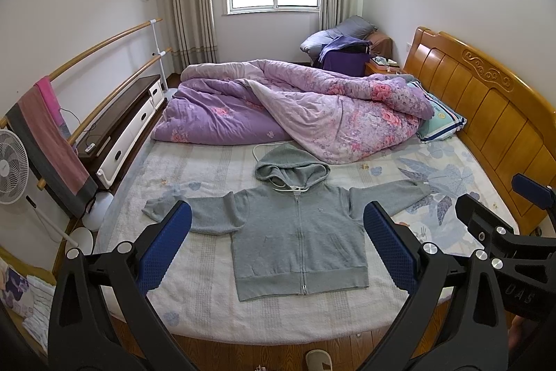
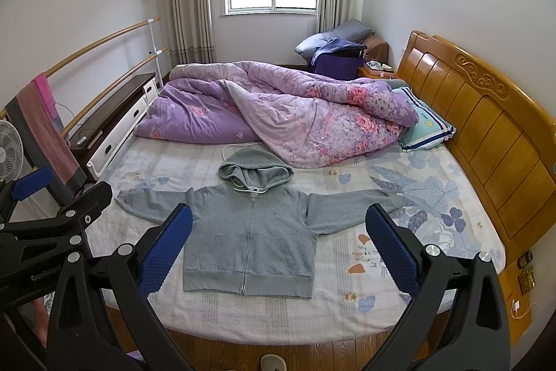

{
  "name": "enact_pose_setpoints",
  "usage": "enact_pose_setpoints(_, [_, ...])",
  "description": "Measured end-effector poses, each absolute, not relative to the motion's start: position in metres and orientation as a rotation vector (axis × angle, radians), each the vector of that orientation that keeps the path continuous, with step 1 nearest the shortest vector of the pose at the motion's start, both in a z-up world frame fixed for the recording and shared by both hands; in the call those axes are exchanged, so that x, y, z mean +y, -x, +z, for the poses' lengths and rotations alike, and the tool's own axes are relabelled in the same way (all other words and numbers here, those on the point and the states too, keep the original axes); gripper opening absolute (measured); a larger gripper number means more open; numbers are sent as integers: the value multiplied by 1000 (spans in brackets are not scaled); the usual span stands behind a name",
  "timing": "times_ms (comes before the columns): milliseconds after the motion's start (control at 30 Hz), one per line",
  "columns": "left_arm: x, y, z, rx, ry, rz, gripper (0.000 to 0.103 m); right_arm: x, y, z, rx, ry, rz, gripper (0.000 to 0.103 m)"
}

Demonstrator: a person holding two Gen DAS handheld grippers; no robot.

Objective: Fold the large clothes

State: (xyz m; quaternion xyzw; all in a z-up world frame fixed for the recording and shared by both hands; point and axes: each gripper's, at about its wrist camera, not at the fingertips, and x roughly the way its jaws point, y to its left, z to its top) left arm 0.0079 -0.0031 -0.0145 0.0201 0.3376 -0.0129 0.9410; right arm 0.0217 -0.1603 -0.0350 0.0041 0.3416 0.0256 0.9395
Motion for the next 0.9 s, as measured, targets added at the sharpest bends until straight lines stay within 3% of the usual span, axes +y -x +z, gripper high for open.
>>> enact_pose_setpoints(900, [2,-8,-21,683,-28,-30,99,-163,-24,-35,700,-2,47,96])
